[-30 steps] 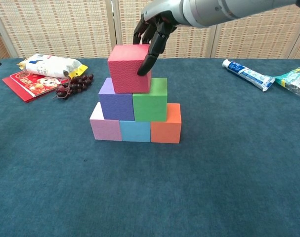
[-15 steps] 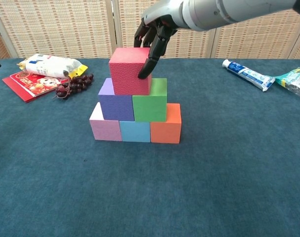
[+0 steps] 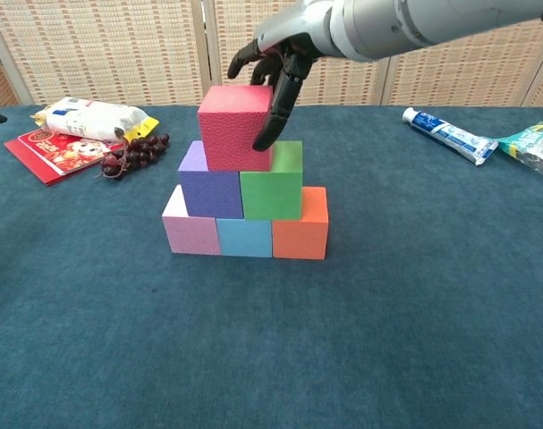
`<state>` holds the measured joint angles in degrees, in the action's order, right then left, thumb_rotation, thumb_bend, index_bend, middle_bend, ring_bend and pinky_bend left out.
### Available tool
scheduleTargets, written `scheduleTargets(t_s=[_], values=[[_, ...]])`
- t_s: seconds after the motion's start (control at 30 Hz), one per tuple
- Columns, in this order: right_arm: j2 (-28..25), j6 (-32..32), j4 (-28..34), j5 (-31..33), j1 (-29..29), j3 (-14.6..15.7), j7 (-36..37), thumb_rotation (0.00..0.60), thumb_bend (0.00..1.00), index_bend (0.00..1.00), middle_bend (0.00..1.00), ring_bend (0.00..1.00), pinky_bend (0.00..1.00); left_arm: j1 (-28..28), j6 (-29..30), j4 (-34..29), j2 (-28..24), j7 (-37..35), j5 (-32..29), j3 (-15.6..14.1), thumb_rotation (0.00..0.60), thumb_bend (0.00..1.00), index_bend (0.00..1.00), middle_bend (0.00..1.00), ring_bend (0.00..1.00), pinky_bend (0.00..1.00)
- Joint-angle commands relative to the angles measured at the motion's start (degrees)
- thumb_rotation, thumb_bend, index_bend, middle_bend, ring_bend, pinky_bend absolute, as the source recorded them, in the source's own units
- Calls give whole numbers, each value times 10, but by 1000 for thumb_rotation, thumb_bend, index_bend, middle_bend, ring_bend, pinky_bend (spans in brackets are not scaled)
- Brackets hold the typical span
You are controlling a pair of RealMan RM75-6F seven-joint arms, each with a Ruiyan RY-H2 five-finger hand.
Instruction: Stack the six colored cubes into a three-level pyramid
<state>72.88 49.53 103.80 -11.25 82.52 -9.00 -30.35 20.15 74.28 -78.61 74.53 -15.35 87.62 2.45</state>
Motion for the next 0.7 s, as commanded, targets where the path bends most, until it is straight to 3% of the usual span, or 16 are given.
scheduleTargets(t_s=[0.03, 0.2, 0.43, 0.53, 0.6, 0.7], values=[[-5, 4, 9, 1, 0, 1, -5, 600, 164, 0, 217, 187, 166, 0, 1, -1, 0, -1, 1, 0, 600, 306, 0, 0, 0, 102], [-40, 10, 43, -14, -20, -2, 8, 600, 111, 0, 24, 13, 44, 3, -2, 2, -2, -3, -1, 2, 600, 306, 0, 0, 0, 102], [-131, 49, 100, -150, -148, -7, 126, 600, 106, 0, 0, 0, 33, -10, 12, 8, -11, -6, -29, 17, 600, 308, 5, 0, 0, 103], [-151, 121, 112, -257, -236, 13, 179, 600, 106, 0, 48, 31, 176, -20, 21, 9, -17, -7, -44, 23, 600, 308, 17, 0, 0, 104], [-154, 179, 108, -343, -303, 40, 218, 600, 106, 41, 127, 103, 306, -29, 30, 12, -17, 1, -54, 27, 600, 309, 24, 0, 0, 105], [-149, 250, 76, -463, -397, 86, 283, 600, 107, 90, 155, 131, 341, -46, 49, 15, -13, 22, -59, 24, 600, 310, 42, 0, 0, 108]])
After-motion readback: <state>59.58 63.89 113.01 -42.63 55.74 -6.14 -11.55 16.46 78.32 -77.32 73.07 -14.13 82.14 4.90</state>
